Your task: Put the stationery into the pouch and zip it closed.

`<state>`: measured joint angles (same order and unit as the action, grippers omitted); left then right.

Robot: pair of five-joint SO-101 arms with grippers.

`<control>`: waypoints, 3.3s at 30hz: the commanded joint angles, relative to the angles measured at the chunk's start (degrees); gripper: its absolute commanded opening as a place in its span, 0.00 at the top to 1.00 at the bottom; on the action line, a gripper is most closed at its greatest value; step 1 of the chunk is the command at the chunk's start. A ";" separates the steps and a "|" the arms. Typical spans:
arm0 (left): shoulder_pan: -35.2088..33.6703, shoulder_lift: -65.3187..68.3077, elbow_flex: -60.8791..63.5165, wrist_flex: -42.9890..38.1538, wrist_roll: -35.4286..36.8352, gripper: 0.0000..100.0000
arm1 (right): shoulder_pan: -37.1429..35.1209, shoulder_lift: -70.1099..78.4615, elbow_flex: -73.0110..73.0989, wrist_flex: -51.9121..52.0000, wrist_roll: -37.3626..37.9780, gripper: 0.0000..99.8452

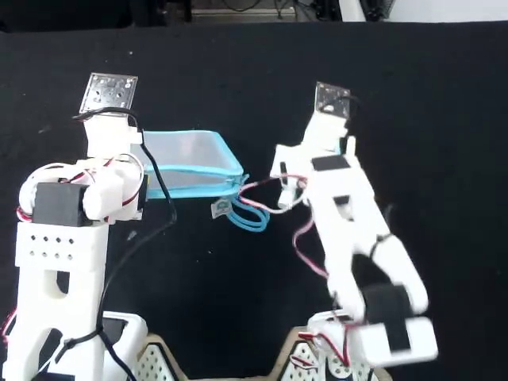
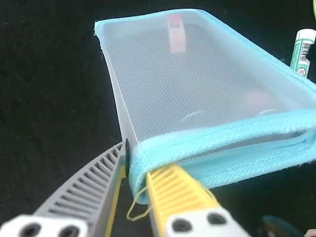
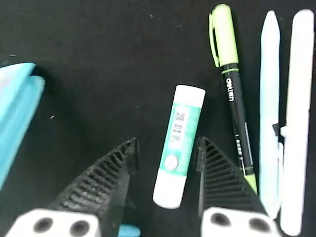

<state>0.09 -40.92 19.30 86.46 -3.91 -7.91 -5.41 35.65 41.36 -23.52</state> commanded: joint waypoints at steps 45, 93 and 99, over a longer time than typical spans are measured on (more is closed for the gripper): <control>1.01 -1.14 -1.63 0.00 0.26 0.97 | -3.25 -3.38 -0.84 28.13 39.65 0.90; 0.92 -1.14 -1.27 0.26 0.26 0.97 | -27.16 -74.51 5.76 22.68 40.62 0.99; 0.92 -1.14 -1.27 0.44 0.26 0.97 | -35.87 -86.20 17.89 1.14 32.26 0.99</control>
<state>0.09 -40.92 19.30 86.46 -3.91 -40.62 -87.25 49.89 53.58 10.77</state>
